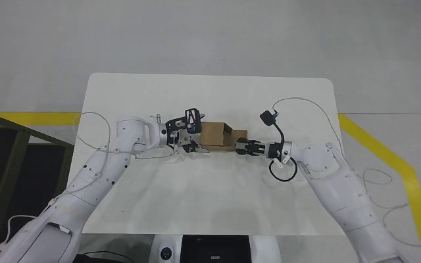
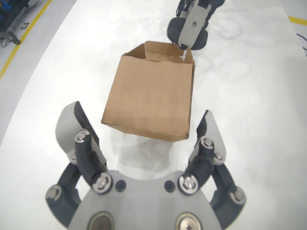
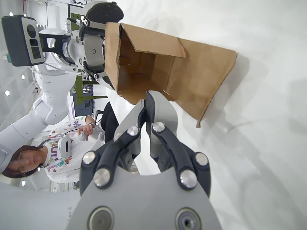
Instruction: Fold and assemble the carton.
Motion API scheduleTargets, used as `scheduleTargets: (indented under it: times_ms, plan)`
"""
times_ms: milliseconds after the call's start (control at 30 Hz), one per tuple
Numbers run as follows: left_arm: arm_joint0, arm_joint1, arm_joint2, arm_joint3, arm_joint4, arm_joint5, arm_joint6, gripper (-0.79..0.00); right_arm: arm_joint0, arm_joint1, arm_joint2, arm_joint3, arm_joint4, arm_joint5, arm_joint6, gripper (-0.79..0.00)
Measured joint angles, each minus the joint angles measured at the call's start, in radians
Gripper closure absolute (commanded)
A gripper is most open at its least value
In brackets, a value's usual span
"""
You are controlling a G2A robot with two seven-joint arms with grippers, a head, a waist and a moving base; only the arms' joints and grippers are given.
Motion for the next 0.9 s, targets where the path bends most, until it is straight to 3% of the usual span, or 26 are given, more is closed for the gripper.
scheduleTargets:
  times_ms: [567,900]
  plan:
    - [-0.009,-0.019,0.011,0.022,-0.017,0.013,-0.019,-0.785,0.092,-0.036,-0.083,0.093,0.037,-0.034,-0.033,0.0]
    - [0.002,-0.023,-0.002,0.018,-0.031,0.026,-0.034,-0.785,-0.058,0.009,0.036,-0.063,0.01,0.004,0.011,0.0]
